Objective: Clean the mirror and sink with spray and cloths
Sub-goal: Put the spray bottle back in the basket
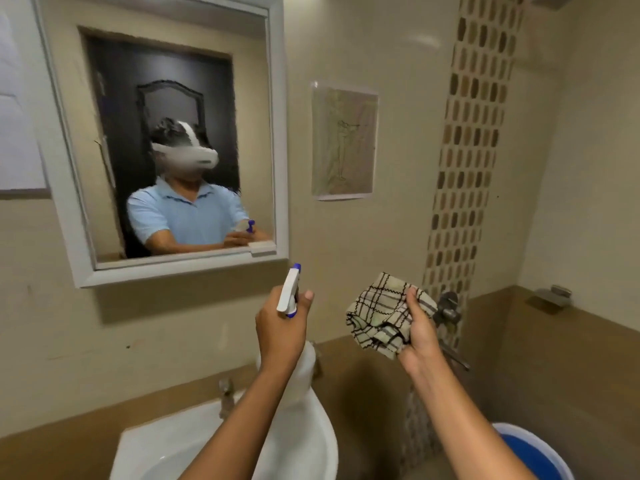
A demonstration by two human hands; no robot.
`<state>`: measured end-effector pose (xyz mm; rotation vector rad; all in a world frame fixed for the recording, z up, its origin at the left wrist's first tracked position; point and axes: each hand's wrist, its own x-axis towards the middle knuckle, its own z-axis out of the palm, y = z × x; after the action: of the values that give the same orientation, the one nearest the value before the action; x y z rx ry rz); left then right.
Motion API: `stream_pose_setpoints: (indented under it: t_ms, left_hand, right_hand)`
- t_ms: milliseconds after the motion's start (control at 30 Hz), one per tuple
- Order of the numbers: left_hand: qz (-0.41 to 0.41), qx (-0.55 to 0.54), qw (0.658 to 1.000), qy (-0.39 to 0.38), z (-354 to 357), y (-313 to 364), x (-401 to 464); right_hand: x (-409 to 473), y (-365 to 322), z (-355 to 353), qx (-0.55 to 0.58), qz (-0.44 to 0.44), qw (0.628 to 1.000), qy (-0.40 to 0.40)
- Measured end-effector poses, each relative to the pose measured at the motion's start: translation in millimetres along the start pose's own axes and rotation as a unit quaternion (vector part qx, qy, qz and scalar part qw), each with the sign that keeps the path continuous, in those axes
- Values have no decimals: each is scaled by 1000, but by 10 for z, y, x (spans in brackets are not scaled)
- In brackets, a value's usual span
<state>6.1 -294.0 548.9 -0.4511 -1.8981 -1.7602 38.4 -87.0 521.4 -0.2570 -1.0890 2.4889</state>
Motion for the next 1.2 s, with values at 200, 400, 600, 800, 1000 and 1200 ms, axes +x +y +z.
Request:
stream_pose_setpoints:
  t_ms: [200, 400, 600, 800, 1000, 1200]
  left_hand:
    - [-9, -32, 997, -66, 408, -152, -330]
    - [-29, -47, 990, -133, 1036, -422, -671]
    - [-56, -69, 969, -230, 1714, -609, -1063]
    - [-89, -57, 945, -309, 2308, -917, -1495]
    - [-196, -50, 922, -330, 2732, -1296, -1910]
    - [-240, -28, 889, -389, 2994, -1768, -2205]
  right_hand:
    - [-213, 14, -673, 21, 20, 997, 65]
    - [-301, 20, -1514, 47, 24, 988, 147]
    - [-399, 5, -2274, 46, 44, 970, 235]
    - [-488, -1, -2949, 33, 47, 957, 283]
    - [-584, 137, -3493, 43, 85, 940, 328]
    - [-651, 386, -3849, 46, 137, 915, 376]
